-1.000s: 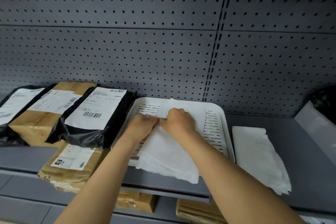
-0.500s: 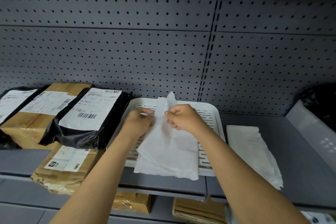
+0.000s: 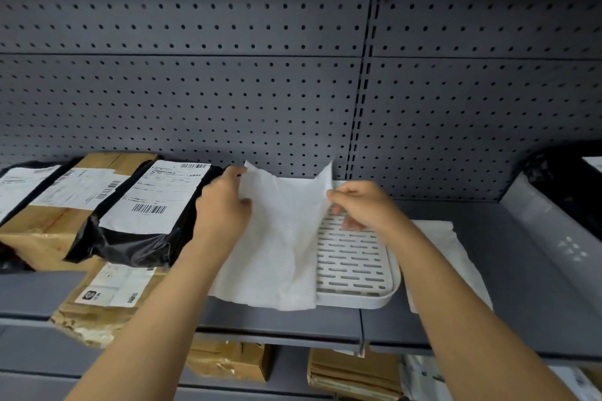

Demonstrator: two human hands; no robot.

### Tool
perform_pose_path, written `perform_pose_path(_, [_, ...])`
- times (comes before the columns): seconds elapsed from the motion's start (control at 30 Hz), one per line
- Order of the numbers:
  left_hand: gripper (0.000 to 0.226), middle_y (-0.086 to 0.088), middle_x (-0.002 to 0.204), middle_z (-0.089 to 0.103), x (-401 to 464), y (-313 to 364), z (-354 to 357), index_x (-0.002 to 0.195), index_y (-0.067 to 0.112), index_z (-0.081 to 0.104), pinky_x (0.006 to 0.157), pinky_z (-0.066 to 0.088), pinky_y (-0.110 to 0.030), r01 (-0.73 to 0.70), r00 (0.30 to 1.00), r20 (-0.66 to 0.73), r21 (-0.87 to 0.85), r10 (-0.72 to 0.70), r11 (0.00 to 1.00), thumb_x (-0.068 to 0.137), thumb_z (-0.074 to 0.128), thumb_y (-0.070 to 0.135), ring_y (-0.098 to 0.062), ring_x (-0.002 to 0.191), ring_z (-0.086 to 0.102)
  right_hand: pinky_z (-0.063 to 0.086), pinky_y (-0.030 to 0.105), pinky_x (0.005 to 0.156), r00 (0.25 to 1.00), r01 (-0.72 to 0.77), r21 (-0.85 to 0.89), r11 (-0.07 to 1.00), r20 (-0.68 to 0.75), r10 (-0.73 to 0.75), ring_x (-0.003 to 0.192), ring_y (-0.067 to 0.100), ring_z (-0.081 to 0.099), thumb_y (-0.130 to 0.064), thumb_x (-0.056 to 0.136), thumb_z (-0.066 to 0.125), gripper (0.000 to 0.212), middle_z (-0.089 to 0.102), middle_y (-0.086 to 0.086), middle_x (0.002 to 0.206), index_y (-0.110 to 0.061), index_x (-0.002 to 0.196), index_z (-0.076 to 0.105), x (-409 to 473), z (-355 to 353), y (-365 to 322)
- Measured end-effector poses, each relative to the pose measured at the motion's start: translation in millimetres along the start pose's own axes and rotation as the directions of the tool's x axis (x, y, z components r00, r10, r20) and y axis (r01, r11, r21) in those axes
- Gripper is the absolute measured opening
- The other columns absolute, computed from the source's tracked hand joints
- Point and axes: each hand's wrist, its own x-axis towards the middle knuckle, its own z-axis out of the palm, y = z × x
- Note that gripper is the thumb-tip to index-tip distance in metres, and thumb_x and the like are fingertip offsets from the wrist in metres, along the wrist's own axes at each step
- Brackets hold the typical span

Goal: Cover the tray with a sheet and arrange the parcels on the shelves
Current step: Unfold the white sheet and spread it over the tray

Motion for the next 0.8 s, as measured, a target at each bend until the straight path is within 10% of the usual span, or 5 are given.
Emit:
perform_pose_path(0.33, [0.049,-0.017,0.125,0.051,13,0,-10,0.128,0.009,0.062,0.076,0.052,-0.041,-0.142,0.989,0.110,0.594,0.095,0.792,0.086,0.050,-0.012,-0.040,0.093,0.068,0.039,0.021,0.044,0.987,-0.159,-0.236,0.959,-0.051,0.151,0.047,0.017,0.056,-0.030,0.094,0.067,0.024,0.064,0.003,0.070,-0.007,0.093,0.073,-11,-61,32])
perform_pose_path(0.47, [0.048,-0.012,0.135,0.041,8,-1,-6,0.128,0.014,0.064,0.074,0.052,-0.036,-0.153,0.985,0.157,0.639,0.066,0.754,0.086,0.057,-0.007,-0.033,0.097,0.067,0.050,0.029,0.060,0.983,-0.153,-0.418,0.895,-0.160,0.093,0.066,0.022,0.065,-0.030,0.098,0.059,0.024,0.074,0.011,0.091,-0.008,0.101,0.069,-14,-58,38])
perform_pose_path(0.6, [0.037,-0.013,0.123,0.053,-2,5,6,0.118,0.018,0.072,0.078,0.046,-0.042,-0.190,0.971,0.012,0.650,0.240,0.736,0.084,0.062,0.006,-0.036,0.108,0.055,0.044,0.032,0.072,0.885,0.114,-0.563,0.819,-0.317,-0.341,0.097,0.023,0.058,-0.019,0.100,0.048,0.023,0.065,0.002,0.116,-0.022,0.119,0.060,-27,-22,17])
perform_pose_path(0.73, [0.039,-0.015,0.133,0.061,-12,19,36,0.128,0.020,0.068,0.096,0.049,-0.048,-0.400,0.913,0.105,0.423,0.394,0.813,0.092,0.054,0.023,-0.040,0.129,0.049,0.043,0.038,0.095,0.886,0.287,-0.667,0.687,-0.087,-0.455,0.130,0.024,0.043,-0.029,0.102,0.045,0.039,0.050,0.001,0.140,-0.024,0.140,0.052,-27,27,8])
perform_pose_path(0.8, [0.052,-0.009,0.160,0.038,-18,16,50,0.153,0.027,0.040,0.120,0.026,-0.048,-0.385,0.910,0.309,0.381,0.277,0.840,0.102,0.032,0.036,-0.036,0.153,0.020,0.031,0.039,0.112,0.940,0.268,-0.716,0.645,0.047,-0.339,0.147,0.026,0.025,-0.039,0.105,0.036,0.051,0.032,0.003,0.159,-0.025,0.154,0.034,-20,39,20])
